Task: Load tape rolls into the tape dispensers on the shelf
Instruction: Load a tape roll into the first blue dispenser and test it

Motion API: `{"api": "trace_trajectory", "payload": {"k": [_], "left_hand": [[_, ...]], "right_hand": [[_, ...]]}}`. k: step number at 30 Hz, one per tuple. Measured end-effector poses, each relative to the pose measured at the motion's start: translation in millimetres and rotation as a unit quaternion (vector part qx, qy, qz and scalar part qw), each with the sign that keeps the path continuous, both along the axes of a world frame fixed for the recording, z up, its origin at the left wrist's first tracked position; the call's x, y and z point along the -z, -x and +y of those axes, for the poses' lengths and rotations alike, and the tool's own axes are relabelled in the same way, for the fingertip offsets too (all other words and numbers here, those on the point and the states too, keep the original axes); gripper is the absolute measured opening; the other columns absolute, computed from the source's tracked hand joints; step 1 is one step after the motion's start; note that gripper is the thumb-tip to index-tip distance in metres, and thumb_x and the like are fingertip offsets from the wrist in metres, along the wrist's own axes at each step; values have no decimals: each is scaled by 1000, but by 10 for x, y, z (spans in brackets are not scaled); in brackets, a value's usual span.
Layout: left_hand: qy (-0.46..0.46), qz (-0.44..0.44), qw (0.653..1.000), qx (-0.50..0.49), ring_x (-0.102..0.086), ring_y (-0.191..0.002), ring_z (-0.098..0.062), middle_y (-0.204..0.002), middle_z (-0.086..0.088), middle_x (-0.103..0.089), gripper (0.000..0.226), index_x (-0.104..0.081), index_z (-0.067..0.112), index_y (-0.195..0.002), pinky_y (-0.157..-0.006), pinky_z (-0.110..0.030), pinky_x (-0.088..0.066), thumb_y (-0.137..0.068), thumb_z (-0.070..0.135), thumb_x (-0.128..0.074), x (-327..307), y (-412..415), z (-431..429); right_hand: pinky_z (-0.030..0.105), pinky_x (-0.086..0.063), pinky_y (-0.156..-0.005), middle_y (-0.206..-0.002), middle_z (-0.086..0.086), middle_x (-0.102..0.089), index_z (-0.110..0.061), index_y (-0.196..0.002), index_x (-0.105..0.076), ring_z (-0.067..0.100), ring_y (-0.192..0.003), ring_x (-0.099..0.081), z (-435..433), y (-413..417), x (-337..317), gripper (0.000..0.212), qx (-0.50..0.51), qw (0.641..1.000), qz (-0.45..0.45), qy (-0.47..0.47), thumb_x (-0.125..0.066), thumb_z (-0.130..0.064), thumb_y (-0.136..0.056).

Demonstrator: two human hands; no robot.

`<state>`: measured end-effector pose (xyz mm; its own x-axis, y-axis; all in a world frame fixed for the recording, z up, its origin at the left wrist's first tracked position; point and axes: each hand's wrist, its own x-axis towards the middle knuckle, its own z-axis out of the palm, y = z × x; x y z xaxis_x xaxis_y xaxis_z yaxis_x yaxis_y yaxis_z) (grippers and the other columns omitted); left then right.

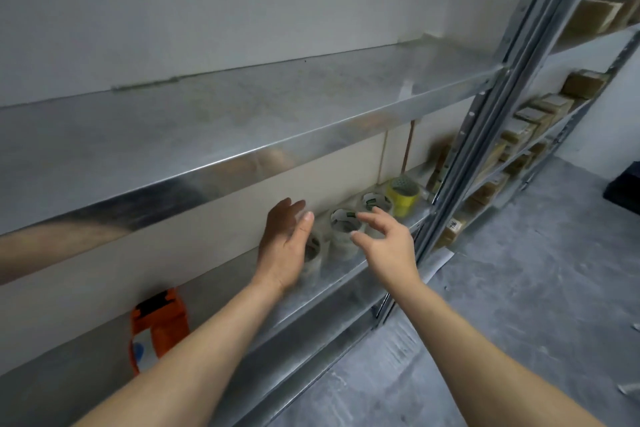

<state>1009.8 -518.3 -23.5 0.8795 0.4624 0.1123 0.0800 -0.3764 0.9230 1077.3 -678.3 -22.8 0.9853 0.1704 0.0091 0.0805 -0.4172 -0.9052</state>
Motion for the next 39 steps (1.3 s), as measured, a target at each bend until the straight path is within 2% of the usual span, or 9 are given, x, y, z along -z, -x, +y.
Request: {"api": "trace_trajectory", "payload": {"k": [4,7,9,11,17,19,24,28,39], "left_hand": [[12,4,999,-48,-33,-119,5,-153,-2,-34,39,-52,17,-137,-77,14,-16,-101,30,-46,5,-131,37],[21,7,995,-93,-37,-120,1,-152,1,-34,39,-53,18,-136,-85,10,-24,-100,32,-46,6,-165,8],[43,1,992,-122,-42,-122,-3,-152,5,-33,38,-54,23,-134,-105,-15,-39,-99,36,-47,7,-156,-25],[65,11,986,-156,-43,-118,-2,-152,7,-34,37,-55,26,-133,-107,-40,-44,-98,38,-48,4,-147,-53],[84,9,971,-223,-45,-120,-4,-139,19,-40,62,-51,24,-137,-108,-46,-43,-85,58,-48,22,-66,-163],[81,6,968,-236,-46,-121,-4,-129,28,-42,70,-50,24,-138,-108,-46,-43,-83,67,-49,34,-44,-207],[67,11,963,-260,-45,-122,-6,-134,19,-39,68,-51,23,-137,-107,-46,-44,-81,60,-45,22,-57,-300],[73,15,960,-271,-44,-128,-10,-127,24,-42,66,-52,25,-136,-107,-48,-43,-81,61,-45,40,-54,-377],[67,30,958,-279,-38,-137,-12,-149,12,-35,77,-53,35,-131,-108,-49,-42,-71,80,-39,140,-195,-482]], "right_hand": [[17,-29,-107,-147,5,-50,-23,-121,-70,19,-138,-44,161,-261,69,46,-113,986,-39,114,-73,-12,-76],[24,-33,-110,-153,10,-42,-27,-131,-63,25,-141,-39,261,-408,165,56,-244,936,-83,239,-61,-6,-78],[32,-27,-118,-160,9,-30,-32,-139,-53,28,-147,-27,323,-508,264,64,-328,883,-105,318,-56,-7,-80],[41,-26,-120,-163,4,-23,-32,-144,-47,28,-150,-19,398,-607,365,64,-394,818,-144,393,-55,-11,-84],[51,-28,-117,-163,2,-19,-25,-145,-43,25,-152,-11,542,-718,581,62,-478,699,-179,502,-57,-14,-86],[48,-32,-114,-155,7,-35,-22,-139,-49,25,-149,-21,560,-728,621,57,-484,695,-167,505,-62,-18,-84],[39,-43,-101,-124,7,-63,-22,-115,-63,27,-122,-54,561,-759,696,35,-477,705,-177,494,-69,-25,-81],[37,-46,-99,-119,12,-64,-22,-118,-66,31,-117,-53,537,-805,738,37,-481,694,-206,494,-66,-23,-81],[38,-44,-94,-111,13,-64,-18,-107,-71,31,-117,-47,439,-881,789,33,-487,680,-229,498,-57,-6,-80]]}}
